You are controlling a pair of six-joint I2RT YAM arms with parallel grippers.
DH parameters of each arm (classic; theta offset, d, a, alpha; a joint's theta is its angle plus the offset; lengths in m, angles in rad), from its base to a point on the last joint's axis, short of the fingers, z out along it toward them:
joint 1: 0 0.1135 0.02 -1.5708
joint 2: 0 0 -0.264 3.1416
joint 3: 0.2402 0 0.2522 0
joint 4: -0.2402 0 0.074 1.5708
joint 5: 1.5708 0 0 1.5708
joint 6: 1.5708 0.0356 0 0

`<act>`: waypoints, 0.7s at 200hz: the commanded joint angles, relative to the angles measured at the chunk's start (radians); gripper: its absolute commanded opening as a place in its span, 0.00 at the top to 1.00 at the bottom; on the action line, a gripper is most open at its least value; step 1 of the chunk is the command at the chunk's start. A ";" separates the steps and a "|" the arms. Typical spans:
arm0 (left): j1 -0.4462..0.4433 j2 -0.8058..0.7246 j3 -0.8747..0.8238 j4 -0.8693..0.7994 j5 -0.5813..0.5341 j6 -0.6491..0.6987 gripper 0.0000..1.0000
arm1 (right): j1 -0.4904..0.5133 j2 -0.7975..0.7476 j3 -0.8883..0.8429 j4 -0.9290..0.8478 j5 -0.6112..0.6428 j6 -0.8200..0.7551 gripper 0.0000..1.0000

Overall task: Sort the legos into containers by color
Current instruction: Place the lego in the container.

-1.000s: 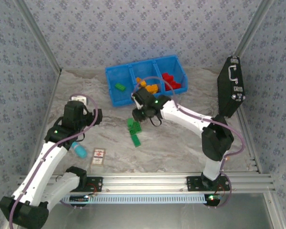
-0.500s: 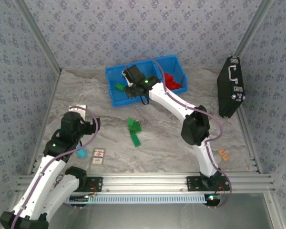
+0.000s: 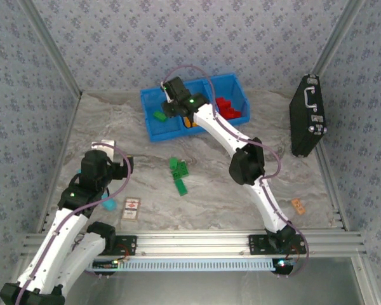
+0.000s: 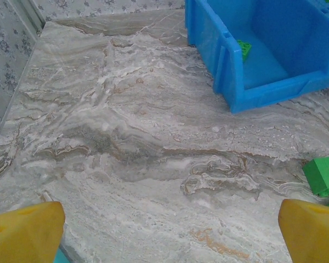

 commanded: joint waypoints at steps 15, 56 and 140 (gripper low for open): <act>0.007 0.004 -0.005 0.035 -0.018 0.011 0.00 | -0.010 0.084 0.102 0.067 -0.073 0.001 0.67; 0.007 0.019 -0.006 0.041 -0.015 0.010 0.00 | -0.019 0.172 0.190 0.097 -0.125 0.023 0.66; 0.007 0.080 -0.008 0.057 -0.017 0.014 0.00 | -0.031 0.280 0.209 0.177 -0.232 0.033 0.60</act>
